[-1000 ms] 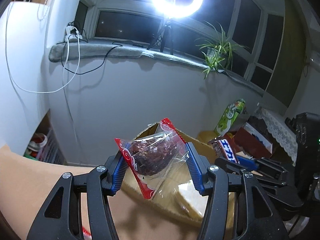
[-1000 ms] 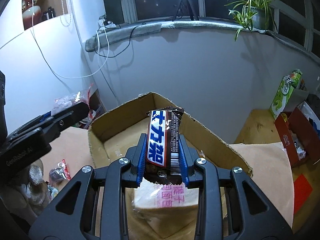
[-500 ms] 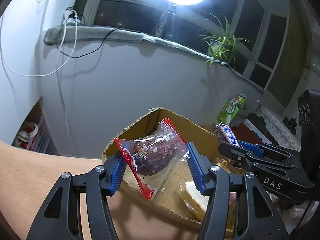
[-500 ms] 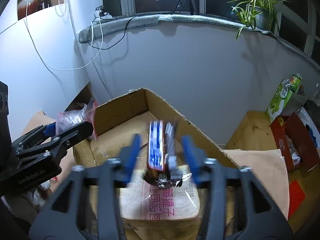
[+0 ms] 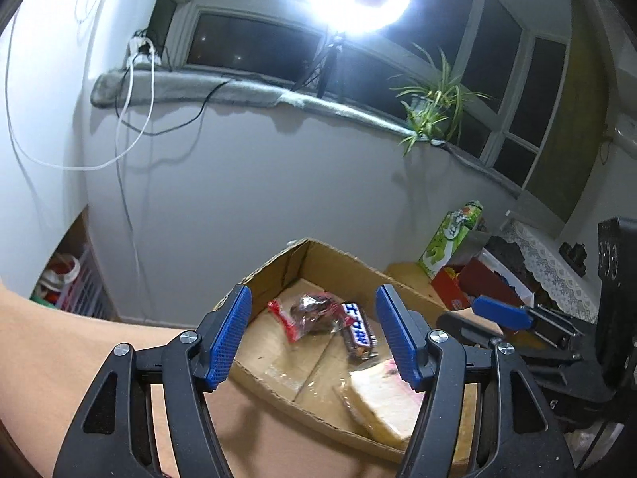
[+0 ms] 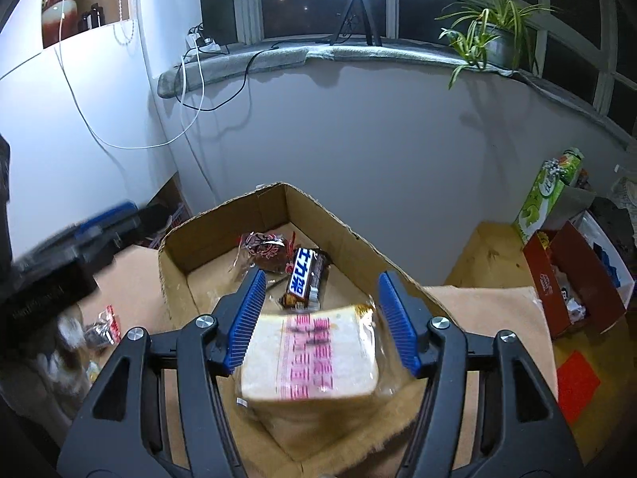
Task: Organize snacks
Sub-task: 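Move both tools back over the remaining snacks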
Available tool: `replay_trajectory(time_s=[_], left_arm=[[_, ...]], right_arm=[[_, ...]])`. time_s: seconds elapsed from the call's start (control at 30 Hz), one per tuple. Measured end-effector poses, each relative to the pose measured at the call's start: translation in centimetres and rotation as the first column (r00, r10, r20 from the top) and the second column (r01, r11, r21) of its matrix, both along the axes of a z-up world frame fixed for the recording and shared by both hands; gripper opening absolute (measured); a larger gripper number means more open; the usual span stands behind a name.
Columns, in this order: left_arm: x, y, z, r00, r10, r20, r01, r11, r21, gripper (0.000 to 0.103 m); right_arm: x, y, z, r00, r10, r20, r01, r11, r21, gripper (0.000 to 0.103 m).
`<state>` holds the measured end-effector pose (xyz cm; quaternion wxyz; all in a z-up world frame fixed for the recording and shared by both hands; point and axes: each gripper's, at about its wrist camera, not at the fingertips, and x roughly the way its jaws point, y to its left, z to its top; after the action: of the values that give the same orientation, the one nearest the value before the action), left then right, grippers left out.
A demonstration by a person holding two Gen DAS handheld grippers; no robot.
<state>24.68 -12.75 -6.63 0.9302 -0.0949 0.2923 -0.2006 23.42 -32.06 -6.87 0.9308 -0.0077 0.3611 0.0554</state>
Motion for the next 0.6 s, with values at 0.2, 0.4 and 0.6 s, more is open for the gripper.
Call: replay_trajectory(time_s=[0.2, 0.4, 0.6], left_arm=[[-2.9, 1.2, 4.0, 0.996, 0.026, 0.083, -0.027, 1.000, 0.011, 0.065], [-7.5, 4.7, 7.3, 0.987, 0.078, 0.141, -0.087, 0.995, 0.055, 0.065], [-13.7, 9.4, 8.5, 0.976, 0.152, 0.157, -0.171, 0.979, 0.111, 0.065]], right_arm=[[-3.9, 0.0, 1.6, 1.000, -0.001, 0.025, 0.000, 1.000, 0.009, 0.062], [-9.0, 1.3, 3.0, 0.997, 0.032, 0.063, -0.034, 0.999, 0.029, 0.062], [-14.1, 2.8, 2.7, 0.994, 0.069, 0.087, -0.073, 0.996, 0.049, 0.062]])
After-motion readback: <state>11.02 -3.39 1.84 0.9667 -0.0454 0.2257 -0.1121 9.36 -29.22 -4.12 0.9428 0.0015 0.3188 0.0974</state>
